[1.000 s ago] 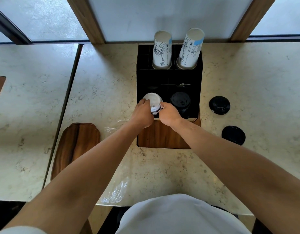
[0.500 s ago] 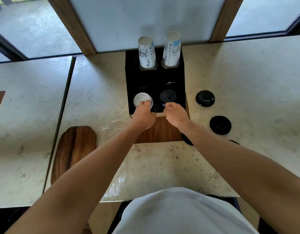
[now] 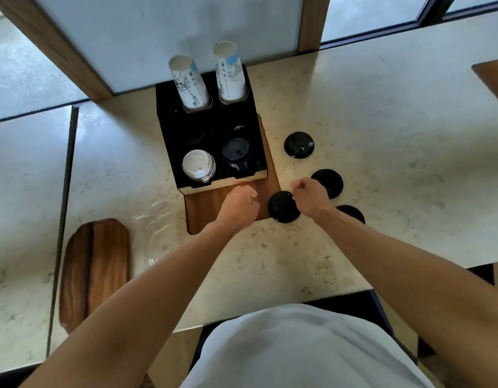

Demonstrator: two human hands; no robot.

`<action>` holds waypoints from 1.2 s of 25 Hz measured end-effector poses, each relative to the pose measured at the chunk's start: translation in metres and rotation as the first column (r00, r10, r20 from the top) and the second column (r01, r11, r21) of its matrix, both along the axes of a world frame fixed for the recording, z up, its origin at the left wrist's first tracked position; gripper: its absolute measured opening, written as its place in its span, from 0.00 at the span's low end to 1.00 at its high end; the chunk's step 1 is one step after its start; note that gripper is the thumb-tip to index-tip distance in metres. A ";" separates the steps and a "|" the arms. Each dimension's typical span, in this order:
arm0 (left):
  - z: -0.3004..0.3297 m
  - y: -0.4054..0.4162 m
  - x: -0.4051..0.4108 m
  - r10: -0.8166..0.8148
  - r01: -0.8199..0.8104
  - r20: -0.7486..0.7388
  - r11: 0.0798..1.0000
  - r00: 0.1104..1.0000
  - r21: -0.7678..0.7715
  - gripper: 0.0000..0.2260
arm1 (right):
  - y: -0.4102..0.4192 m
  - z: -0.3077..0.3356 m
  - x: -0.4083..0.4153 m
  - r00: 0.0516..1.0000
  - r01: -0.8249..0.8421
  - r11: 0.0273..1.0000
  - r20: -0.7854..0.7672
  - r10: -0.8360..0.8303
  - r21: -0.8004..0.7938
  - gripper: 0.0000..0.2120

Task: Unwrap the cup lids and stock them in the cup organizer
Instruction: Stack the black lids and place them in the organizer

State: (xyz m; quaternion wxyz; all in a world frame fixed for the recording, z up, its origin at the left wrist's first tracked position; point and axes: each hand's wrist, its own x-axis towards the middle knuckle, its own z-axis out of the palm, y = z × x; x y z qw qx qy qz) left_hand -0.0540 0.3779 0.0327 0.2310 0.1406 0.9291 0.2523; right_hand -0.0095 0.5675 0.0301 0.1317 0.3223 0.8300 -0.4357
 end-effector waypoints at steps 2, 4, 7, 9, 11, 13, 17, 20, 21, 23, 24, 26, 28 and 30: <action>-0.006 0.012 0.009 0.078 -0.079 0.102 0.997 0.992 0.005 0.10 | 0.010 -0.008 0.012 0.998 -0.049 0.996 0.036 0.047 0.074 0.13; -0.012 0.023 0.014 0.154 -0.156 0.191 0.988 0.969 -0.002 0.11 | 0.017 -0.014 0.020 0.997 -0.060 0.996 0.062 0.056 0.065 0.14; -0.021 0.038 0.020 0.285 -0.304 0.291 0.952 0.913 0.022 0.19 | 0.024 -0.021 0.027 0.987 -0.130 0.991 0.099 0.130 -0.005 0.20; -0.026 0.044 0.024 0.378 -0.415 0.338 0.909 0.862 0.040 0.21 | 0.024 -0.025 0.029 0.978 -0.173 0.985 0.110 0.175 -0.023 0.19; -0.028 0.047 0.027 0.443 -0.497 0.386 0.866 0.809 0.049 0.24 | 0.022 -0.026 0.029 0.980 -0.176 0.984 0.099 0.174 0.015 0.11; -0.030 0.048 0.027 0.476 -0.548 0.430 0.835 0.767 0.052 0.26 | 0.019 -0.027 0.027 0.985 -0.145 0.989 0.097 0.145 -0.003 0.03; -0.034 0.047 0.024 0.535 -0.666 0.541 0.744 0.649 0.063 0.12 | 0.010 -0.023 0.025 0.989 -0.087 0.994 0.118 0.094 -0.065 0.11; -0.036 0.036 0.024 0.562 -0.774 0.636 0.627 0.528 0.089 0.03 | -0.004 -0.020 0.029 0.996 0.015 0.993 0.084 -0.005 -0.116 0.19; -0.034 0.032 0.025 0.550 -0.795 0.669 0.598 0.500 0.102 0.04 | -0.010 -0.019 0.031 0.997 0.036 0.991 0.077 -0.026 -0.127 0.19; -0.032 0.024 0.027 0.518 -0.827 0.727 0.548 0.451 0.124 0.06 | -0.018 -0.017 0.033 0.995 0.080 0.984 0.069 -0.069 -0.157 0.16; -0.034 0.019 0.028 0.499 -0.839 0.752 0.528 0.431 0.131 0.08 | -0.022 -0.016 0.035 0.994 0.096 0.980 0.064 -0.086 -0.176 0.13; -0.033 0.012 0.026 0.454 -0.851 0.795 0.506 0.403 0.142 0.09 | -0.027 -0.015 0.037 0.991 0.132 0.969 0.050 -0.125 -0.209 0.09; -0.033 0.010 0.023 0.414 -0.854 0.826 0.500 0.383 0.145 0.10 | -0.028 -0.013 0.039 0.988 0.153 0.967 0.039 -0.148 -0.202 0.09; -0.033 0.011 0.022 0.405 -0.867 0.842 0.480 0.357 0.136 0.13 | -0.023 -0.009 0.039 0.990 0.140 0.982 0.019 -0.139 -0.127 0.12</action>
